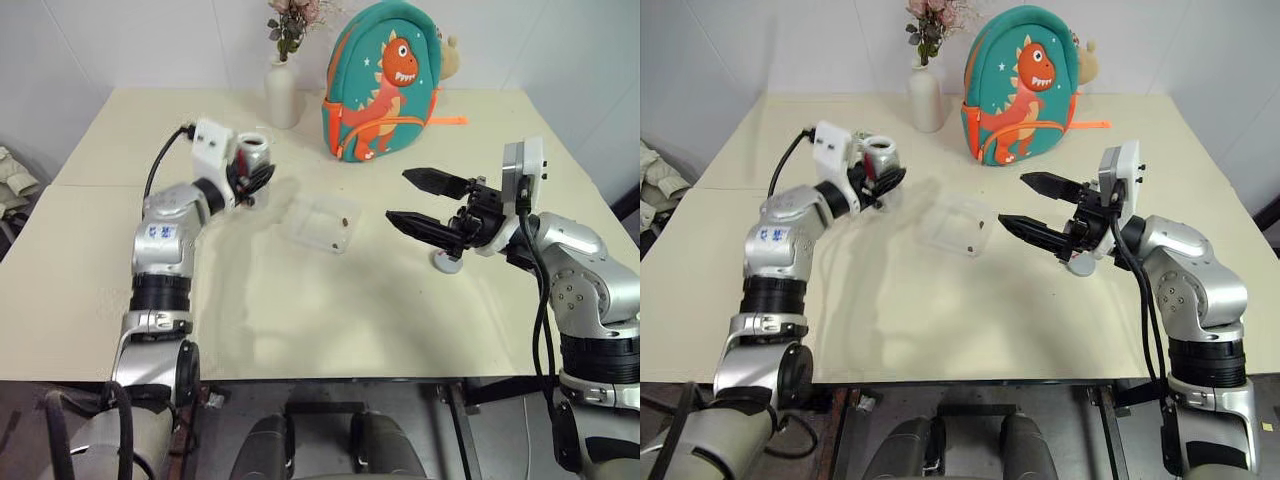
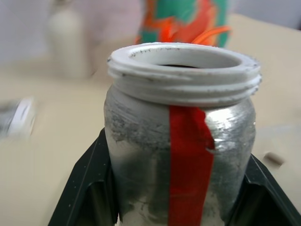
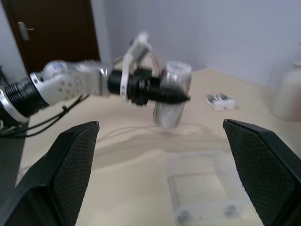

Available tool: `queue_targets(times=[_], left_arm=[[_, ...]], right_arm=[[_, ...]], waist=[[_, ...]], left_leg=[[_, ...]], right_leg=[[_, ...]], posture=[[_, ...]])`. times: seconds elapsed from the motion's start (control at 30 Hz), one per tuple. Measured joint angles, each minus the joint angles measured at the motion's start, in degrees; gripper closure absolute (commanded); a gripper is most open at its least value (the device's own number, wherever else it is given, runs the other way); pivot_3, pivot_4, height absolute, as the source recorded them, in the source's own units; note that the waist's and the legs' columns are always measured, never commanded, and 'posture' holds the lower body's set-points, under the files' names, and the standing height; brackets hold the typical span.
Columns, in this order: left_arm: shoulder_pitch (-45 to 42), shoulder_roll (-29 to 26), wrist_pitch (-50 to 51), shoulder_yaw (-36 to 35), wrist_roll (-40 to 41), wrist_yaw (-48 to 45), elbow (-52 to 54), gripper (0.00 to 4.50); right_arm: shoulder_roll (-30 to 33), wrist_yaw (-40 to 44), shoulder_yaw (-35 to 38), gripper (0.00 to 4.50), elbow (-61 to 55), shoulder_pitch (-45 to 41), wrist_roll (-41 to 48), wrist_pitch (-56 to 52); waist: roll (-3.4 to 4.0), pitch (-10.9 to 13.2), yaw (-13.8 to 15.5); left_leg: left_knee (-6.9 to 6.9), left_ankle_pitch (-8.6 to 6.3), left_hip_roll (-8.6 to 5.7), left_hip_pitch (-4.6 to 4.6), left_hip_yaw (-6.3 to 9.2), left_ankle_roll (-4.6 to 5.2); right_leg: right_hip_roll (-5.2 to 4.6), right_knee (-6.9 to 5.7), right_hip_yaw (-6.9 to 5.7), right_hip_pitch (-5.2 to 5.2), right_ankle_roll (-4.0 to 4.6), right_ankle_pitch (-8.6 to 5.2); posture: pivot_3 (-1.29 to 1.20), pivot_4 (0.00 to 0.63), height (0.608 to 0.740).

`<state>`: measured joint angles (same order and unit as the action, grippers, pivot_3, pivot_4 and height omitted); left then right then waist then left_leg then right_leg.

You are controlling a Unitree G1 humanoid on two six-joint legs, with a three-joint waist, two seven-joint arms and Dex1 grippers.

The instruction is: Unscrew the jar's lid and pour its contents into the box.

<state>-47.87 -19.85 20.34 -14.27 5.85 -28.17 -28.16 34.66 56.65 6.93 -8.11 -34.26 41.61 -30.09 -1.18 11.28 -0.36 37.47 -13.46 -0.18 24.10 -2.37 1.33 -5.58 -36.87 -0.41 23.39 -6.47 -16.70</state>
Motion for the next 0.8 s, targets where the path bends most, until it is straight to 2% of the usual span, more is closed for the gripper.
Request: queue_targets(times=[0.13,0.27,0.67,0.73,0.8], left_arm=[[2.4,-0.5,-8.4,-3.6,1.6,3.3,-6.5,2.43],[4.4,-0.9,-18.0,-4.8,3.0,2.6,-9.6,2.43],[8.1,-1.6,-31.5,-3.9,5.2,-0.9,-15.9,2.43],[8.3,-1.6,-31.4,-4.0,6.0,-0.8,-15.9,1.70],[8.8,-1.7,-31.1,-3.8,6.0,-0.4,-16.4,1.19]], right_arm=[[-0.2,1.2,-1.9,0.05,-0.1,-1.0,-0.2,0.0],[-0.4,3.4,-4.8,0.05,-0.1,-1.0,-1.9,0.2],[-0.1,6.3,-6.5,0.05,-0.1,-1.0,-4.4,1.2],[-0.1,6.3,-6.4,0.00,-0.1,-1.0,-4.3,1.0],[-0.1,6.3,-6.4,0.00,-0.2,-1.0,-4.2,0.9]], waist=[[-0.03,0.0,0.2],[-0.05,0.0,0.3],[-0.06,0.0,0.1],[-0.06,0.0,0.1],[-0.06,0.0,0.1]], left_leg=[[-0.15,0.07,0.01,0.03,0.00,-0.05],[-0.32,0.06,0.00,0.10,-0.02,-0.04],[-0.51,-0.20,0.08,0.16,-0.14,-0.17],[-0.51,-0.27,0.09,0.15,-0.14,-0.29],[-0.50,-0.27,0.09,0.15,-0.14,-0.29]], right_leg=[[-0.05,0.11,-0.02,0.06,0.07,0.08],[-0.10,0.46,-0.04,0.06,0.04,0.11],[-0.14,0.90,-0.22,0.06,0.01,0.13],[-0.14,0.90,-0.23,0.06,0.02,0.14],[-0.14,0.89,-0.23,0.06,0.02,0.15]], posture=[[0.00,0.150,0.740],[0.00,0.150,0.740],[0.00,0.150,0.740],[0.00,0.150,0.740],[0.00,0.150,0.740]])
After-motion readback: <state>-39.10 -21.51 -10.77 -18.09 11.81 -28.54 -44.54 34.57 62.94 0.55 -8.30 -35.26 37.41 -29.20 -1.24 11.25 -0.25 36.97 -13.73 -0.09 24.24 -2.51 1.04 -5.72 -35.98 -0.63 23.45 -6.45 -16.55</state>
